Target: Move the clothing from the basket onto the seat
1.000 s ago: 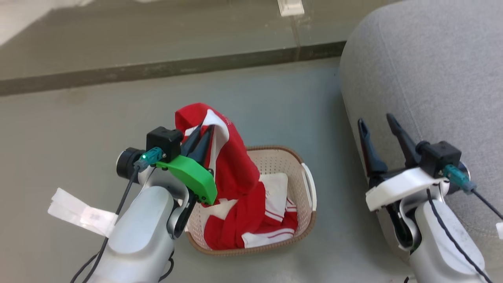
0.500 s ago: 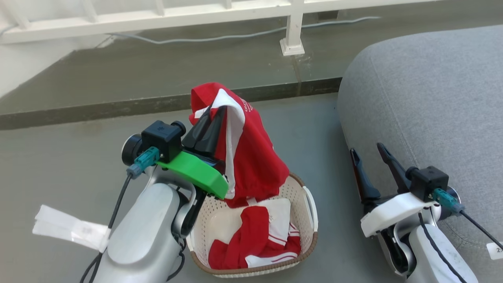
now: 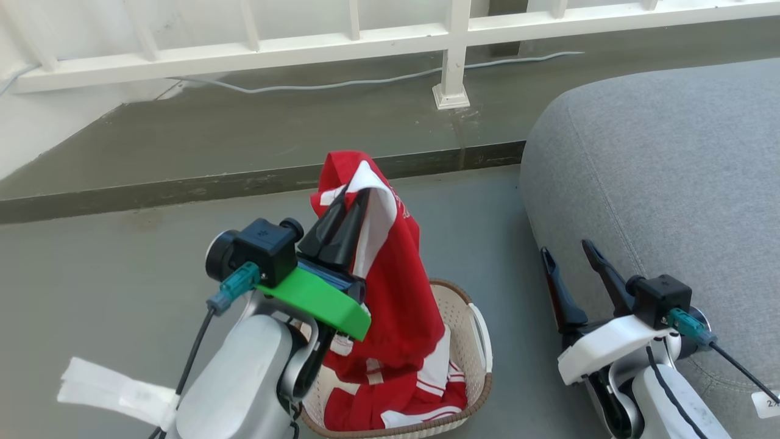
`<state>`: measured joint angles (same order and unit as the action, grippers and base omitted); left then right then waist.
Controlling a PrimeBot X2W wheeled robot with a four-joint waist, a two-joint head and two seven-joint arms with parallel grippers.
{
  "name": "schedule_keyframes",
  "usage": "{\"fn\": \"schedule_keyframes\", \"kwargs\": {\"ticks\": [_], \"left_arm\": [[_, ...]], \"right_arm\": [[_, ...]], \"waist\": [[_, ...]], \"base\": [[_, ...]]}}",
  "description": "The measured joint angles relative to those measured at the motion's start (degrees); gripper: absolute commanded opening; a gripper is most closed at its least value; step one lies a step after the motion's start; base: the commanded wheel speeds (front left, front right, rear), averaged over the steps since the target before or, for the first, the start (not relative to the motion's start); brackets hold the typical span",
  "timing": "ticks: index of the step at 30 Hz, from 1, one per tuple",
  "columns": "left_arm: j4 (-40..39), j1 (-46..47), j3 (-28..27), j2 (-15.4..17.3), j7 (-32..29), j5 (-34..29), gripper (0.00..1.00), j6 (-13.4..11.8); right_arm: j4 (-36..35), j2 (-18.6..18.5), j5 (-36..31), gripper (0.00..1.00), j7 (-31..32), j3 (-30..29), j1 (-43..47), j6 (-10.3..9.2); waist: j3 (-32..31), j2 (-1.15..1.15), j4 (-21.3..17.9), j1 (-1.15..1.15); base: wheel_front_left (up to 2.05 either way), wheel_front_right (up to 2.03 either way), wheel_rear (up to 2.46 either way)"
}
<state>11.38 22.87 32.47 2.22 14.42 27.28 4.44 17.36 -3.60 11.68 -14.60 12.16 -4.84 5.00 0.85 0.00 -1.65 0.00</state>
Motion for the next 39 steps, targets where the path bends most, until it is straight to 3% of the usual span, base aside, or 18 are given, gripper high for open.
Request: {"fn": "schedule_keyframes", "kwargs": {"ticks": [27,39], "left_arm": [[-7.3,-4.4,0.9,2.1,-0.8,-0.8,0.00,-2.6],[-9.8,-5.3,1.0,2.5,-1.7,-0.8,0.00,-3.0]], "right_arm": [[-1.9,0.1,0.7,1.00,0.0,1.3,0.8,-0.34],[-12.8,0.3,2.9,1.00,0.0,7.6,-0.9,0.77]], "waist": [[-0.7,0.00,-0.6,0.00],[-0.6,0.00,-0.8,0.00]], "base": [[0.00,0.00,0.00],[0.00,0.00,0.00]]}}
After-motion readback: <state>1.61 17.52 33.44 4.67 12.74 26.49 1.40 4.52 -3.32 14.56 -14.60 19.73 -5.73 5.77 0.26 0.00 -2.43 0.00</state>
